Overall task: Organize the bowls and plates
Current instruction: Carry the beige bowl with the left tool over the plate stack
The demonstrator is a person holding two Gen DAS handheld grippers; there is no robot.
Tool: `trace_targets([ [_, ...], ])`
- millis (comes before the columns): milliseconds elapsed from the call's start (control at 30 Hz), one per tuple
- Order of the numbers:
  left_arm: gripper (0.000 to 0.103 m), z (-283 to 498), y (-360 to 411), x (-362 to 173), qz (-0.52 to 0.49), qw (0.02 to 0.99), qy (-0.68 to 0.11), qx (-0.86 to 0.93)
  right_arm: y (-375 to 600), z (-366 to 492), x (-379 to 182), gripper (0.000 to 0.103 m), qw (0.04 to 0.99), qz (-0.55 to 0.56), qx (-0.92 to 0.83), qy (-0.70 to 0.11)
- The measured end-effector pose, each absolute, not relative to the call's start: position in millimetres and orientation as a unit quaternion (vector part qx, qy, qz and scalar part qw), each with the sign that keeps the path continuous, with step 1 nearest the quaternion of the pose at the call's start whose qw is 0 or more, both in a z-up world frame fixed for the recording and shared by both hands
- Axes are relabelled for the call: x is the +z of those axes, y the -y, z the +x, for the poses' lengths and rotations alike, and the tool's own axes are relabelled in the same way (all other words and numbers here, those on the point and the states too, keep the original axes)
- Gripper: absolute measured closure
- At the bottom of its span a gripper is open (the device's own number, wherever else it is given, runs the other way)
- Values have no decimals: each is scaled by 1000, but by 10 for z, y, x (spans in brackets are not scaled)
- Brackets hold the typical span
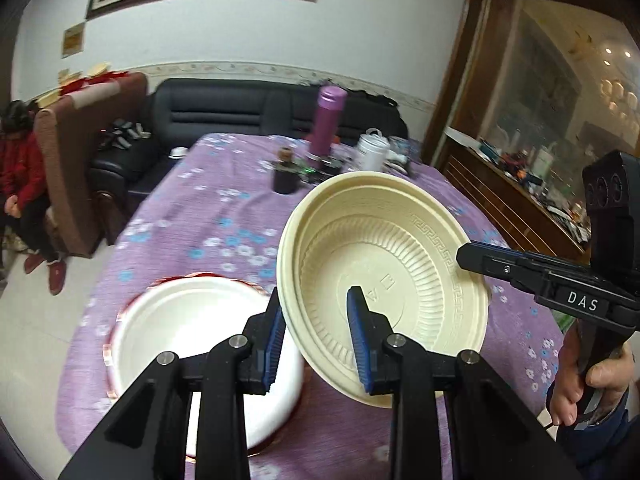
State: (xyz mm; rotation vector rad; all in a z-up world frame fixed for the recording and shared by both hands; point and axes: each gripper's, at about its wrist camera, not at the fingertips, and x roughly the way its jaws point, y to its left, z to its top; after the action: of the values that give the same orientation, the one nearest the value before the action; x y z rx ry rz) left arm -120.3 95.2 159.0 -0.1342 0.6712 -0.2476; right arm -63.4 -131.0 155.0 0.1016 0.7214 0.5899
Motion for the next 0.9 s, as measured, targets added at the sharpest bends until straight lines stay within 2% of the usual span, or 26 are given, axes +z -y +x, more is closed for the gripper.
trace_targets([
  [100,71,-1288,-1160,1618,-73,938,-323,-101,1050,-613,1579,84,887,38,302,-347],
  [433,71,-1439,-1812,1429,-114,935,-334,-44,281,-465,1362,83,856,15,351,-381],
  [900,71,-1427,-2004,1124,-134,920,-366,-40,-49,-385,1026,83,838,-13,347,-421],
])
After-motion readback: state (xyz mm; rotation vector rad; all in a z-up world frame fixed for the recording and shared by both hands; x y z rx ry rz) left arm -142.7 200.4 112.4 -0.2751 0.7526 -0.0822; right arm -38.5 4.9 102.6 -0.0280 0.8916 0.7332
